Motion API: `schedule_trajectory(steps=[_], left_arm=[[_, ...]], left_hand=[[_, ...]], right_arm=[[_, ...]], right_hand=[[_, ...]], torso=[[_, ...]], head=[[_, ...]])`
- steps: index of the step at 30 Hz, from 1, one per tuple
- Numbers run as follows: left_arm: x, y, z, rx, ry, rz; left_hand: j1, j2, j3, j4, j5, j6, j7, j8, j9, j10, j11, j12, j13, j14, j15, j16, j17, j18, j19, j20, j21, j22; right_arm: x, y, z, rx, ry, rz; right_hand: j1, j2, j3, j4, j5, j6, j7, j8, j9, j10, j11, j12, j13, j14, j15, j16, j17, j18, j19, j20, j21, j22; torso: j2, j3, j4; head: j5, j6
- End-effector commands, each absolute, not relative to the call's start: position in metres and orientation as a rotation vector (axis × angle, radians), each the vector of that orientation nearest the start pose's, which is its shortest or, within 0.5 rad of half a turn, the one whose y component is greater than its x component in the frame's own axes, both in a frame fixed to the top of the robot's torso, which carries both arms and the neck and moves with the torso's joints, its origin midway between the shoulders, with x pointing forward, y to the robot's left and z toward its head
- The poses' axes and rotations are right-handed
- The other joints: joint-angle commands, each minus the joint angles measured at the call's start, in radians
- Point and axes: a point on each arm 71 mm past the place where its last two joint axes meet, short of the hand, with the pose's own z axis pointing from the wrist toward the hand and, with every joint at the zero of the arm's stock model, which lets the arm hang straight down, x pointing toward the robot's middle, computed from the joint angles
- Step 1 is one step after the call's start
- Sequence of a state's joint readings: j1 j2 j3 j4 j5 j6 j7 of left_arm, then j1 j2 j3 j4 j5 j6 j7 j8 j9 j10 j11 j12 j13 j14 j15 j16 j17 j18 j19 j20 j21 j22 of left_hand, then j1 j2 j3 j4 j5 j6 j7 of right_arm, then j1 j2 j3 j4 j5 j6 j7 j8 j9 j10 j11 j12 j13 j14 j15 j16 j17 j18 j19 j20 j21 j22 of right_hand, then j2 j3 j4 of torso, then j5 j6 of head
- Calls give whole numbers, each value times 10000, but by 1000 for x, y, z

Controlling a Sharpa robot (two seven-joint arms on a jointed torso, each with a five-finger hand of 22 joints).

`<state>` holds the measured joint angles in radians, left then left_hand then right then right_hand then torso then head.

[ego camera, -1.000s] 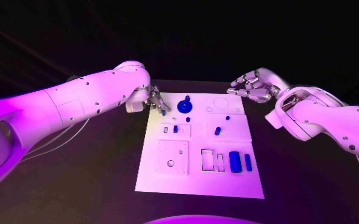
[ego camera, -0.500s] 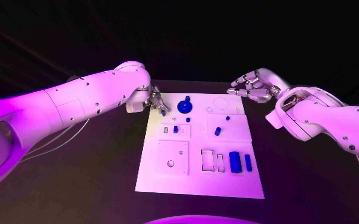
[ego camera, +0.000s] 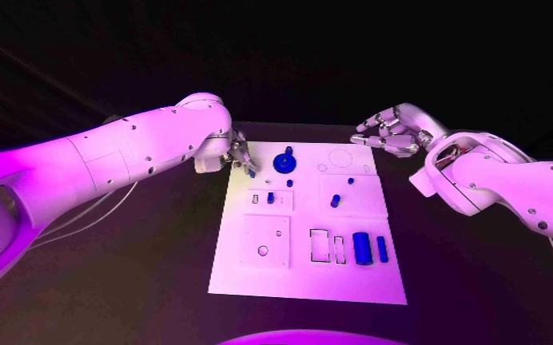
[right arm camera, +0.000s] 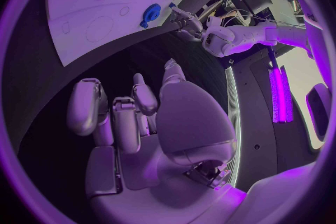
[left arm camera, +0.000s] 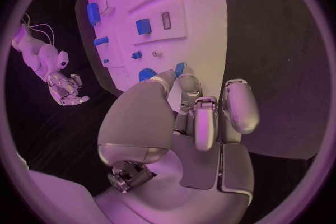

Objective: Assemble the parts on the task board

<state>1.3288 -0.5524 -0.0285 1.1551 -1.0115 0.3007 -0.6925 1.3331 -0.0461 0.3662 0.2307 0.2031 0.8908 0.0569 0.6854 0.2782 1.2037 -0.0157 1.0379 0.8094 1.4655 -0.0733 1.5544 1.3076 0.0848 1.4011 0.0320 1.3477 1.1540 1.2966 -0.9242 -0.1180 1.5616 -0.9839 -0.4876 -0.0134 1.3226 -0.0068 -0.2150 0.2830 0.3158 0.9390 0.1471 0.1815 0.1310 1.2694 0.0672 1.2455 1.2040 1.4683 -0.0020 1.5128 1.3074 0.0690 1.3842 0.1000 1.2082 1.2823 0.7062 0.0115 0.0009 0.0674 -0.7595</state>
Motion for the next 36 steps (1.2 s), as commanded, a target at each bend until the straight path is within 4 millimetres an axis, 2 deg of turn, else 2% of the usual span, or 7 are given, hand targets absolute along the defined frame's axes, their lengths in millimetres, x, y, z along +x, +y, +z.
schedule_trajectory(steps=[1,11,15,20,29,32,36], left_arm=[[552,181,-186,-2661,24000,-2214],[549,186,-184,-3435,23815,-2871],[542,190,-182,-3945,23737,-3496],[531,194,-177,-4342,23316,-4168],[505,192,-179,-3676,22520,-4676],[497,192,-182,-2986,22340,-4558],[491,192,-190,-2432,22385,-4355]], left_hand=[[374,-7,772,-147,31,-83,12,223,209,84,-15,-17,-57,1006,-21,67,2475,-9,-8,-25,50,16],[216,-435,2545,-497,24,-182,39,590,511,306,11,162,65,993,11,40,2431,-8,-8,11,61,46],[-13,-741,3378,-770,10,-167,23,767,641,417,11,275,154,986,-12,23,2402,-7,-6,-4,64,55],[-183,-893,3742,-926,3,-130,0,860,707,546,-29,402,285,979,-27,7,2377,-9,5,-19,73,72],[-372,-1109,4162,-1129,-7,-44,-43,947,767,716,-74,535,432,990,-64,30,2412,-34,73,-58,147,205],[-417,-1209,4295,-1212,-8,1,-65,969,781,791,-89,594,509,997,-76,43,2433,-38,84,-72,159,225],[-448,-1295,4375,-1278,-12,43,-74,981,788,843,-104,630,557,1002,-88,55,2451,-41,93,-80,170,245]], right_arm=[[488,-238,-158,2846,15890,8260],[488,-239,-158,2865,15875,8231],[488,-240,-158,2881,15873,8210],[488,-241,-158,2892,15861,8198],[488,-244,-158,2914,15849,8160],[488,-244,-158,2909,15854,8165],[488,-244,-158,2911,15857,8161]], right_hand=[[-79,54,-57,11,4,45,-9,34,-9,55,-28,53,8,725,-76,-52,1413,160,20,-40,-19,9],[-79,65,-59,9,22,45,-9,37,-9,52,-29,51,3,725,-76,-55,1409,164,13,-41,-36,-3],[-79,65,-59,9,22,45,-9,37,-9,52,-29,51,3,725,-76,-55,1409,164,13,-41,-36,-3],[-79,65,-59,9,22,45,-9,37,-9,52,-29,51,3,725,-76,-55,1409,164,13,-41,-36,-3],[-79,71,-64,7,40,44,-10,40,-10,52,-29,51,1,727,-76,-52,1416,164,14,-42,-37,-2],[-79,71,-64,7,40,44,-10,40,-10,52,-29,51,1,727,-76,-52,1416,164,14,-42,-37,-2],[-78,78,-67,5,56,44,-10,42,-11,59,-30,59,8,727,-77,-51,1418,161,22,-42,-24,10]], torso=[[-2,-4,3],[-4,-1,5],[-15,-4,34],[-35,6,63],[-49,-12,138],[-45,-6,112],[-52,-18,126]], head=[[-4,-14],[25,-15],[27,-34],[34,-54],[13,-121],[36,-121],[15,-124]])
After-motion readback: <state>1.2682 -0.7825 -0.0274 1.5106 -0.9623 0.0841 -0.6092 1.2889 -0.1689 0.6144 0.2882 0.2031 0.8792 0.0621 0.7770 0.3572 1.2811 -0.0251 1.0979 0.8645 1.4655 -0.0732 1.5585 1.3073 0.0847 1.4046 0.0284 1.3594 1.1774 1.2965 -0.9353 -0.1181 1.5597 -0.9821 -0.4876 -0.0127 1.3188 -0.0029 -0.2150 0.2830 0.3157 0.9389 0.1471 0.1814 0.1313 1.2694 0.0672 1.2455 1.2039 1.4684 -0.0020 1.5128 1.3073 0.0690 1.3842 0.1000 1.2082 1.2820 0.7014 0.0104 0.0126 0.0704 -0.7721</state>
